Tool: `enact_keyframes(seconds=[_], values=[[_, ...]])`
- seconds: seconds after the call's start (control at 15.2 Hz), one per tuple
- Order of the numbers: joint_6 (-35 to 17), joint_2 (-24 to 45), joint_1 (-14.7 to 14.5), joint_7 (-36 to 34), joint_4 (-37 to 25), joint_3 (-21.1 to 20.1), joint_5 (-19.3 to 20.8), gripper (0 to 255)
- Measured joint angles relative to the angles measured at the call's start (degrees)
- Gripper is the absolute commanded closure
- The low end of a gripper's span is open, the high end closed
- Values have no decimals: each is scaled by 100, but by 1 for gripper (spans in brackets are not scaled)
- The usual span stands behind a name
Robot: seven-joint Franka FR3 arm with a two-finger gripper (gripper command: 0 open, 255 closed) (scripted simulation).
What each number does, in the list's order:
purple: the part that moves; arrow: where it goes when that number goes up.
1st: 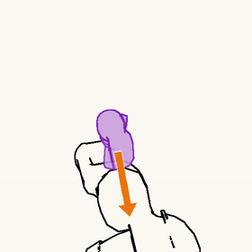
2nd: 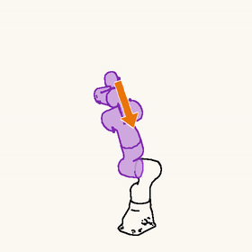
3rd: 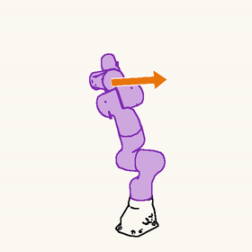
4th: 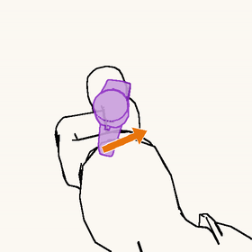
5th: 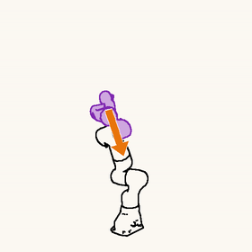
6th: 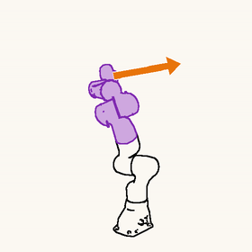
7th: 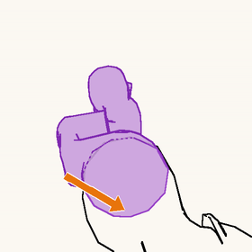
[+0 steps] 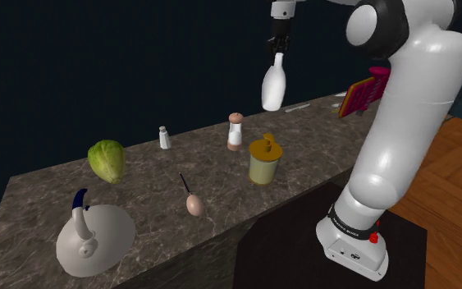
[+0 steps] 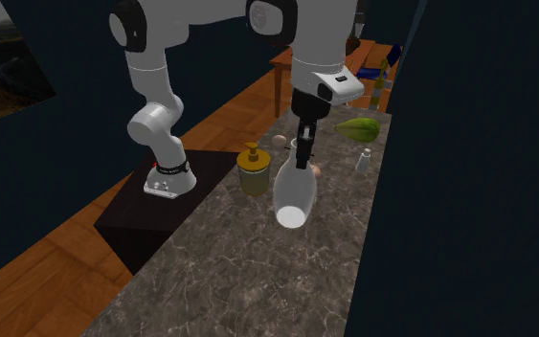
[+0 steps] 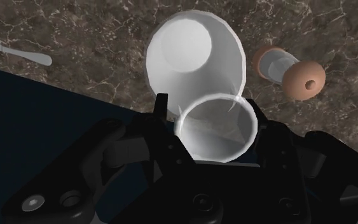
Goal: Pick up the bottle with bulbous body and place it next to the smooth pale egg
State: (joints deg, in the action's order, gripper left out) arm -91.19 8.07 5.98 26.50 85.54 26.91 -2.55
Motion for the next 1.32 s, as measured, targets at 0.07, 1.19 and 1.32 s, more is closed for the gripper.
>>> enact_keyframes(seconds=[0.07, 1.19, 1.32], values=[[15, -198, -109, -156, 164, -54, 91, 255], [867, -1960, -1197, -2527, 1007, -1346, 559, 255], [1001, -2043, -1310, -2825, 965, -1535, 528, 255]])
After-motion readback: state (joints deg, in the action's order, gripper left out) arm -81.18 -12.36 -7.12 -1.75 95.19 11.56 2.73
